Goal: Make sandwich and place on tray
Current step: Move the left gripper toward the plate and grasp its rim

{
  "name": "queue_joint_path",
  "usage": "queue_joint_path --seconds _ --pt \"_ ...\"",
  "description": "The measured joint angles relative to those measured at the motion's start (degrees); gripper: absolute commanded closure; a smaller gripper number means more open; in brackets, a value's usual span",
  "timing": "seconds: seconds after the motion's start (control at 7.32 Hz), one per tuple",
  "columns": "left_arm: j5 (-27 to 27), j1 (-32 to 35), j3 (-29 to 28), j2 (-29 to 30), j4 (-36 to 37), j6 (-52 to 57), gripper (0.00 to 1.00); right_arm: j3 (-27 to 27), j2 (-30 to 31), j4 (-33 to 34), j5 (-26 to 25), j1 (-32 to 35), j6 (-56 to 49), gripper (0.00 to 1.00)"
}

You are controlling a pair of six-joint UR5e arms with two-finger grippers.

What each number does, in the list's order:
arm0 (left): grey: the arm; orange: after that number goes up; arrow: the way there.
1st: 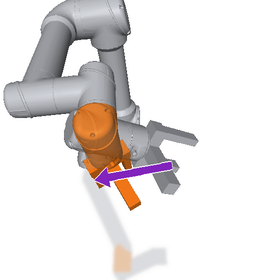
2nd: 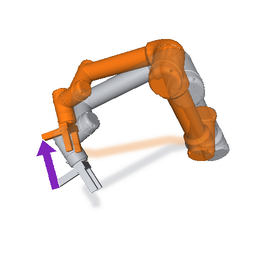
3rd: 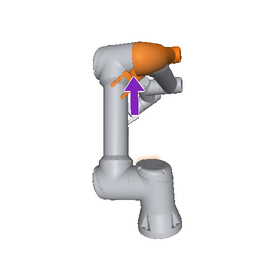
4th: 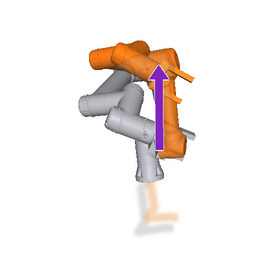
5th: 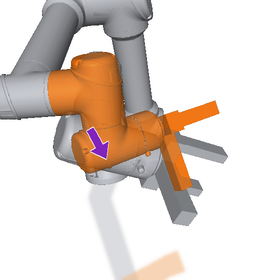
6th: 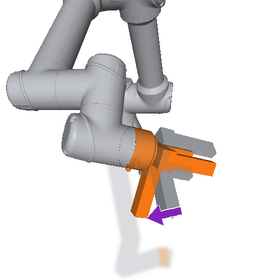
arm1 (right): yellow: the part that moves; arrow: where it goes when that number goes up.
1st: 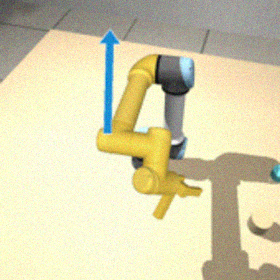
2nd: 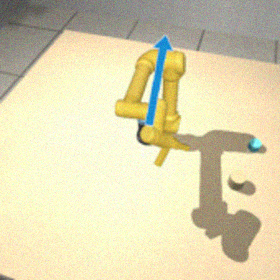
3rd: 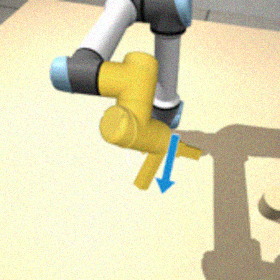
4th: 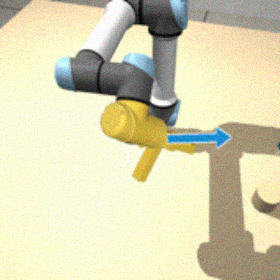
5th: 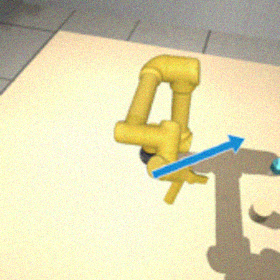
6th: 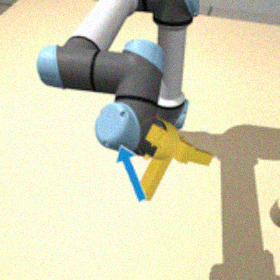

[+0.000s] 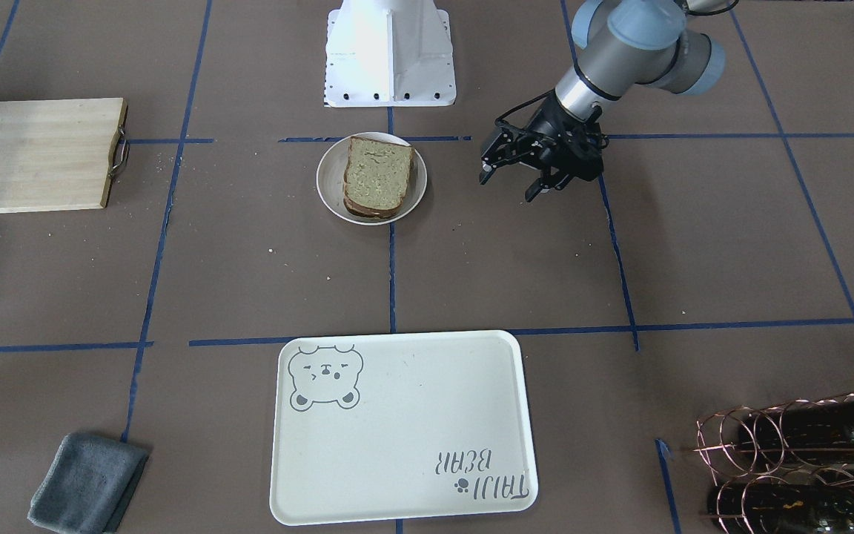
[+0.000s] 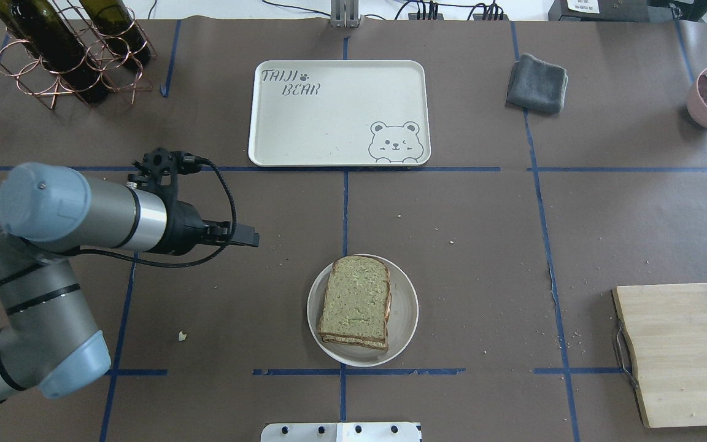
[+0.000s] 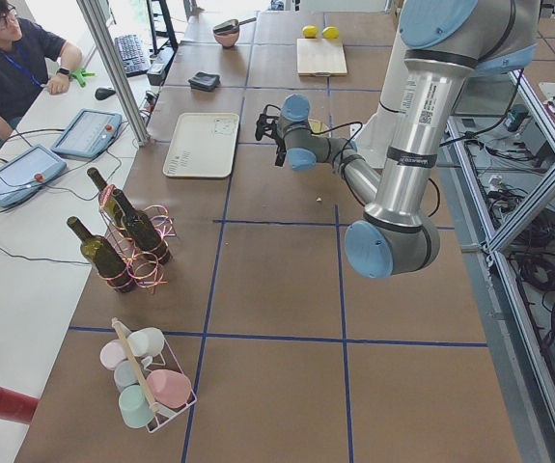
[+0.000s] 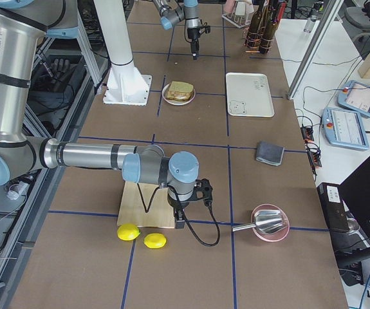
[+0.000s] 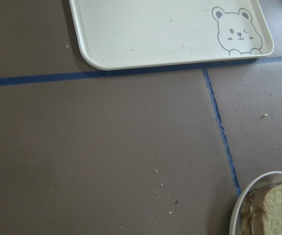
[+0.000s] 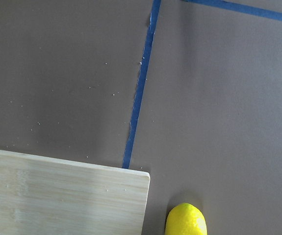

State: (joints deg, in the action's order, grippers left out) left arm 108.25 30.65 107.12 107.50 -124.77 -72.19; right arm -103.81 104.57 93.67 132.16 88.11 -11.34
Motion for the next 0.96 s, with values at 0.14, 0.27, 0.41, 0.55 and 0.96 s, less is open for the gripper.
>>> queue_joint_path --seconds 0.14,0.27,0.41,0.55,0.96 --pt "-3.6 -3.3 -1.5 2.1 0.4 -3.5 0.36 0.0 0.0 0.0 0.0 0.0 0.0 0.0" --pt "-5.9 -5.7 -2.9 3.6 0.6 -5.6 0.39 0.1 0.0 0.0 0.0 0.0 0.0 0.0" --pt "-7.1 -7.3 -4.0 4.4 0.5 -6.8 0.44 0.1 0.0 0.0 0.0 0.0 0.0 0.0" --pt "-8.0 -8.4 -4.8 4.8 0.4 -7.3 0.51 0.2 0.0 0.0 0.0 0.0 -0.1 0.0" --pt "-9.1 -10.8 -6.9 6.3 0.2 -8.6 0.53 0.4 0.0 -0.1 0.0 0.0 -0.1 0.0"
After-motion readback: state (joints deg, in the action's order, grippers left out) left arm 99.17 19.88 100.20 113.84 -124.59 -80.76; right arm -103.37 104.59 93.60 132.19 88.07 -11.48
